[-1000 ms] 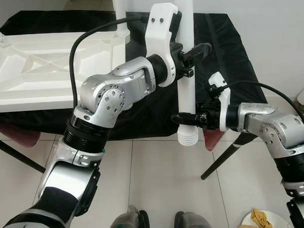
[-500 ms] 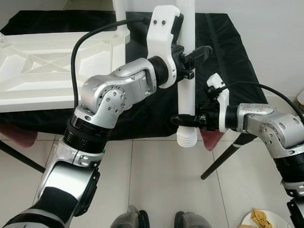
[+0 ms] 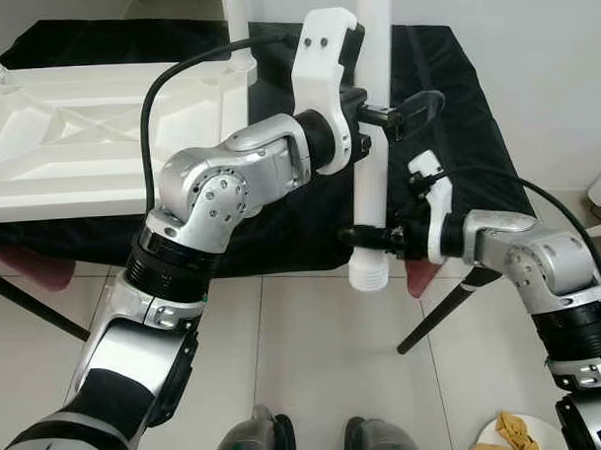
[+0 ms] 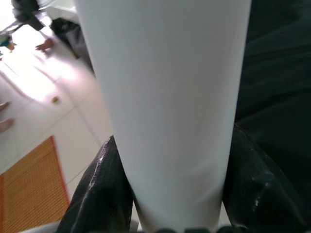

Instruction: Building children table

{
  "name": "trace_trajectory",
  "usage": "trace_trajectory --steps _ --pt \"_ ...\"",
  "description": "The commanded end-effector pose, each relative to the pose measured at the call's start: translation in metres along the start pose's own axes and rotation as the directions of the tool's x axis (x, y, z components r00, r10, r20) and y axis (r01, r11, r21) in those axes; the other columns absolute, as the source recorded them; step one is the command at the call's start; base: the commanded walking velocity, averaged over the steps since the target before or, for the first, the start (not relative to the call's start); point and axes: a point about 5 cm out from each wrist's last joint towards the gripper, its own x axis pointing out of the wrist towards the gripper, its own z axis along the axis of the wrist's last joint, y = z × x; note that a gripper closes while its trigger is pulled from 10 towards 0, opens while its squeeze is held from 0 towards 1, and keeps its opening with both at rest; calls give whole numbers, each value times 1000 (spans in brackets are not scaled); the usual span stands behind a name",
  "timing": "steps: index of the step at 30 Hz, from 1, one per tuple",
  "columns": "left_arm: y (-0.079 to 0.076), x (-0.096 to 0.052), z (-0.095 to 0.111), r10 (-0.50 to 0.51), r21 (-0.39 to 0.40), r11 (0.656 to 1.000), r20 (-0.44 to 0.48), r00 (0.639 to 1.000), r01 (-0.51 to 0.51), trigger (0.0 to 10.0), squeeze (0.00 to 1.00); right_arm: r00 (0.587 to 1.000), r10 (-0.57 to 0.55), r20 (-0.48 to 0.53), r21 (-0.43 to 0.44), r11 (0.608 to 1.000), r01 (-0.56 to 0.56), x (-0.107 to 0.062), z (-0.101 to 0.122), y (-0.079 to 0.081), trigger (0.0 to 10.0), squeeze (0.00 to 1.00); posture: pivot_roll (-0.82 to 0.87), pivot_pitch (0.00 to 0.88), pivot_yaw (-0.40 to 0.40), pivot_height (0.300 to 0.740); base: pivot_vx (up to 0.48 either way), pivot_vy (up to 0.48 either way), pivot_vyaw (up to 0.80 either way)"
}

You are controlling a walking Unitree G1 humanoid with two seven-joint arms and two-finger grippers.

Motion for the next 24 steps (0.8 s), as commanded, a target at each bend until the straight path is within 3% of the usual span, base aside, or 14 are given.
trace_trajectory --steps 1,3,4,5,6,7,8,10,12,16,17,18,21,24 --pt "-16 -4 -3 -273 37 961 -31 961 274 10000 1000 997 -48 55 7 999 48 -2 9 -7 10000 0 -11 92 40 740 0 0 0" --pt "-16 -4 -3 -273 37 961 -31 961 274 10000 1000 997 -48 55 7 999 48 -2 9 -7 10000 0 -11 92 40 740 0 0 0" --pt "-9 -1 -8 -203 88 974 -59 977 208 10000 1000 993 -69 93 27 997 67 -3 14 -10 10000 0 -10 92 40 740 0 0 0" --pt "-9 -1 -8 -203 88 974 -59 977 208 10000 1000 993 -69 93 27 997 67 -3 14 -10 10000 0 -10 92 40 740 0 0 0" --pt "-1 0 -11 -130 139 980 -75 989 139 10000 471 985 -91 144 50 995 85 -4 19 -14 10000 0 -7 88 41 740 0 0 0" --pt "-1 0 -11 -130 139 980 -75 989 139 10000 471 985 -91 144 50 995 85 -4 19 -14 10000 0 -7 88 41 740 0 0 0" --pt "7 1 -13 -61 183 980 -91 994 77 10000 0 974 -119 191 71 992 107 -6 25 -17 10000 0 -2 83 37 740 0 0 0" --pt "7 1 -13 -61 183 980 -91 994 77 10000 0 974 -119 191 71 992 107 -6 25 -17 10000 0 -2 83 37 740 0 0 0" --pt "23 0 -16 59 244 969 -99 993 -34 10000 0 931 -215 294 141 973 180 -10 35 -27 10000 0 5 74 34 740 0 0 0" --pt "29 -1 -15 99 261 963 -94 991 -72 10000 0 904 -264 337 165 962 219 -12 38 -31 10000 0 5 72 35 740 0 0 0" --pt "35 -4 -14 142 257 959 -82 986 -117 10000 0 870 -319 377 211 944 255 -13 40 -35 10000 0 7 71 33 740 0 0 0" --pt "35 -4 -14 142 257 959 -82 986 -117 10000 0 870 -319 377 211 944 255 -13 40 -35 10000 0 7 71 33 740 0 0 0" --pt "55 -13 -6 278 213 940 -18 960 -268 10000 0 774 -455 441 285 888 360 -16 42 -39 10000 0 4 70 29 740 0 0 0" --pt "59 -16 -5 315 197 930 3 949 -310 10000 0 750 -485 450 293 873 389 -18 42 -39 10000 0 4 70 29 740 0 0 0"
